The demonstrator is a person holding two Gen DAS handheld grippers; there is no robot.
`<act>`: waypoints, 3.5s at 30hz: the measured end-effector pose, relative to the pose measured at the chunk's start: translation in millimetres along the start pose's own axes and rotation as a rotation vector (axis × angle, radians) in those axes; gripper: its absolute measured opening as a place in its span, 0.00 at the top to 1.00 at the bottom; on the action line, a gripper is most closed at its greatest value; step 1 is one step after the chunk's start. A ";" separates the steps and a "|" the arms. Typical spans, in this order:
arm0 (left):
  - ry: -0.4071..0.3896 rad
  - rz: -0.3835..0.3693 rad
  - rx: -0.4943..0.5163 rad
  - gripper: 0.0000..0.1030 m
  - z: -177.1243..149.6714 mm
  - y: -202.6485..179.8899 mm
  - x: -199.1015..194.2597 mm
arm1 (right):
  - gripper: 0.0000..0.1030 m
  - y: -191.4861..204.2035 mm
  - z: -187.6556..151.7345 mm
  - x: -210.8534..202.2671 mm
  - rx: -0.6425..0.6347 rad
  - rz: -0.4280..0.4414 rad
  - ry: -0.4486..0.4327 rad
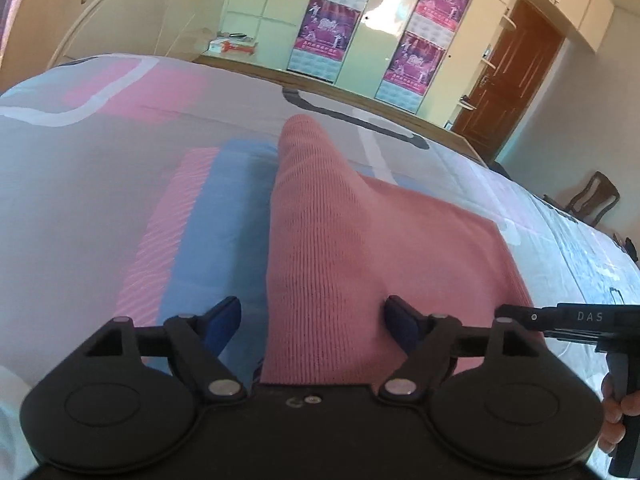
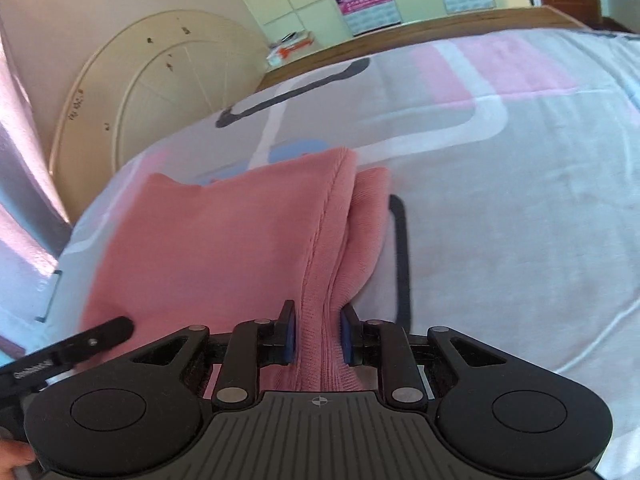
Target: Fold small clothes
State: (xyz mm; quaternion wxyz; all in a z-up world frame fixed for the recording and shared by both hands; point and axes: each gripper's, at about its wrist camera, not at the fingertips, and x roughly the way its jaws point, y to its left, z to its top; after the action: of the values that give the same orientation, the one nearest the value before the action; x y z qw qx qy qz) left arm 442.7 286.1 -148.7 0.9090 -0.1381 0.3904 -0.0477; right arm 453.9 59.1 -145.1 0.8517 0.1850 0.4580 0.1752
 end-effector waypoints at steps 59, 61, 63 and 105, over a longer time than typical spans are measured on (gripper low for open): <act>0.232 0.230 0.120 0.00 -48.7 -58.3 -26.2 | 0.50 31.2 -83.7 -35.2 -0.173 -0.307 -0.004; 0.221 0.238 0.140 0.00 -52.0 -61.7 -31.6 | 0.50 36.7 -84.9 -35.5 -0.224 -0.325 -0.008; 0.217 0.254 0.123 0.01 -56.3 -62.7 -35.2 | 0.46 35.6 -89.1 -33.6 -0.251 -0.333 -0.011; -0.099 0.313 0.160 0.01 -171.1 -175.9 -352.0 | 0.00 111.1 -232.3 -372.9 -0.381 -0.175 -0.430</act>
State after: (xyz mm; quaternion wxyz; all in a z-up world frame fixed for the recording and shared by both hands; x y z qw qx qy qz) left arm 79.6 149.7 34.8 0.9314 -0.0051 0.3570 0.0704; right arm 49.8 17.3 55.6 0.9603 0.0143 0.2403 0.1409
